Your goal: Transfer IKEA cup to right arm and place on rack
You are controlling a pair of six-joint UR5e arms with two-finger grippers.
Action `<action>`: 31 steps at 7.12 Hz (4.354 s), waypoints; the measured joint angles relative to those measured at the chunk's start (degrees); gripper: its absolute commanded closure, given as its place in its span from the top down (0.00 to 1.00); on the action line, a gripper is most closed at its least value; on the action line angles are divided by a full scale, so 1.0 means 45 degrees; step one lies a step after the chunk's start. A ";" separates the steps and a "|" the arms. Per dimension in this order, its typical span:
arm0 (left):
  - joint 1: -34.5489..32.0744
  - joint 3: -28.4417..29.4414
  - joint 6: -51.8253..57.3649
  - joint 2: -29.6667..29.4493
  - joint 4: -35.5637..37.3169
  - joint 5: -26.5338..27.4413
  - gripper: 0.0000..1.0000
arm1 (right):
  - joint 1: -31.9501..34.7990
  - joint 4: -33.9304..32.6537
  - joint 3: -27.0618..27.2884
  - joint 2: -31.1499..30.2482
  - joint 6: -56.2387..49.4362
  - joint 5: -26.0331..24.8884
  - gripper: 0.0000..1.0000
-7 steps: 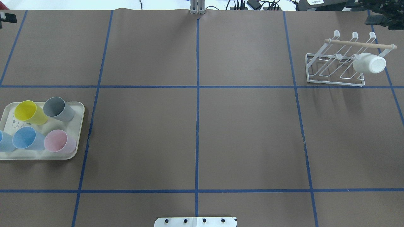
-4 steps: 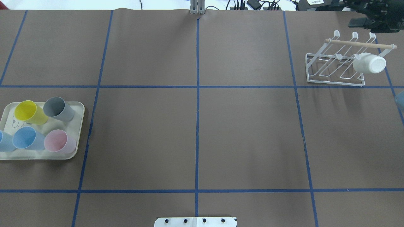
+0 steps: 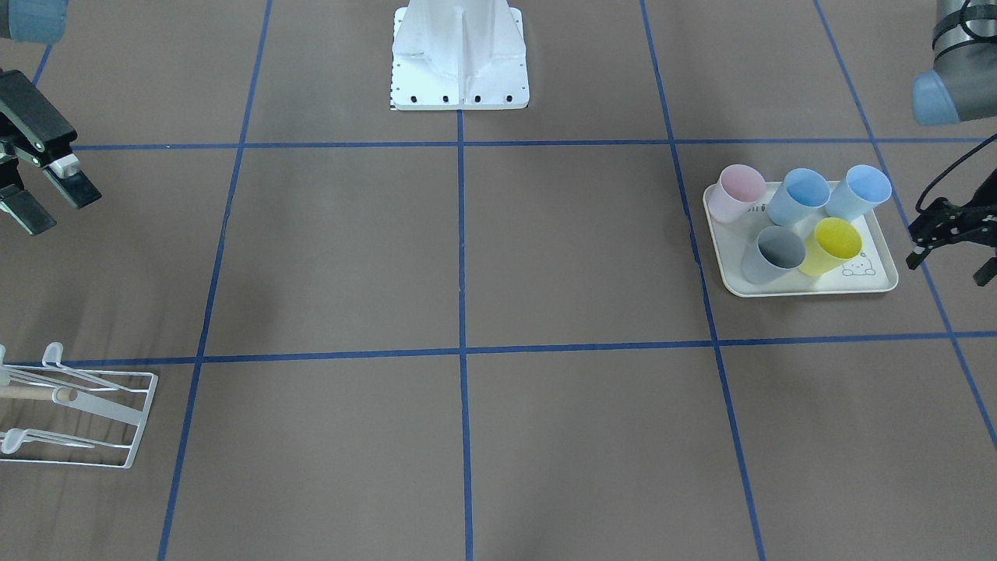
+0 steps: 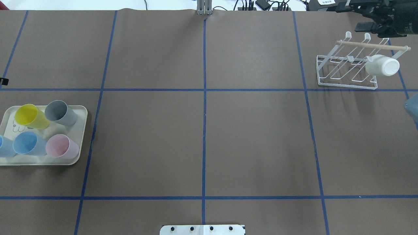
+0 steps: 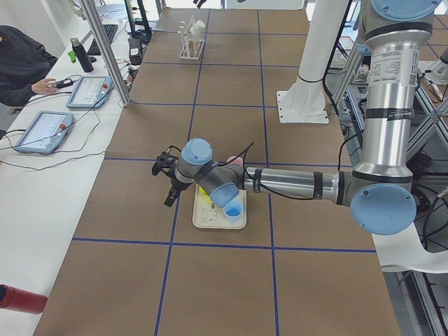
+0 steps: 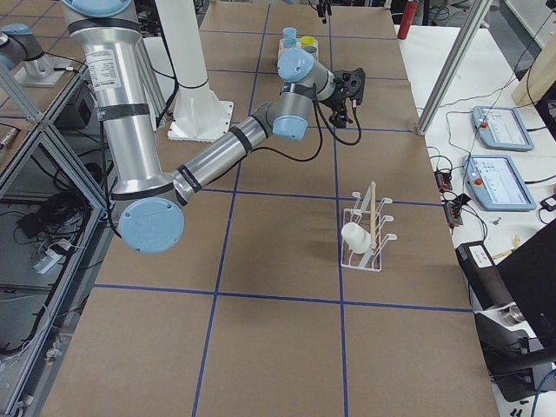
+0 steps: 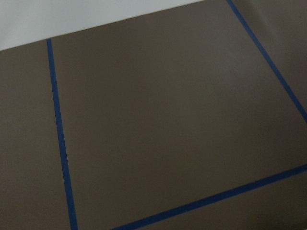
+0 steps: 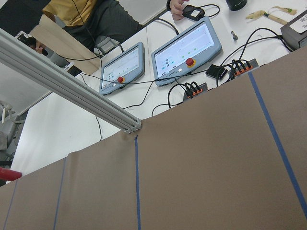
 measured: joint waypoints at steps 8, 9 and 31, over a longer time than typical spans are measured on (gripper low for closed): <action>0.1709 -0.0609 0.0020 0.0886 0.0294 -0.0136 0.86 | -0.0008 0.0060 -0.0121 0.0000 -0.0018 0.0099 1.00; 0.1837 -0.0596 0.0010 0.0888 0.0299 -0.0137 0.81 | -0.0007 0.0062 -0.0137 0.0001 -0.0018 0.0099 1.00; 0.2464 -0.3753 -1.8046 -0.4061 -0.2445 0.2659 0.00 | -0.0685 0.1282 -0.0328 0.0590 0.2358 -0.0662 1.00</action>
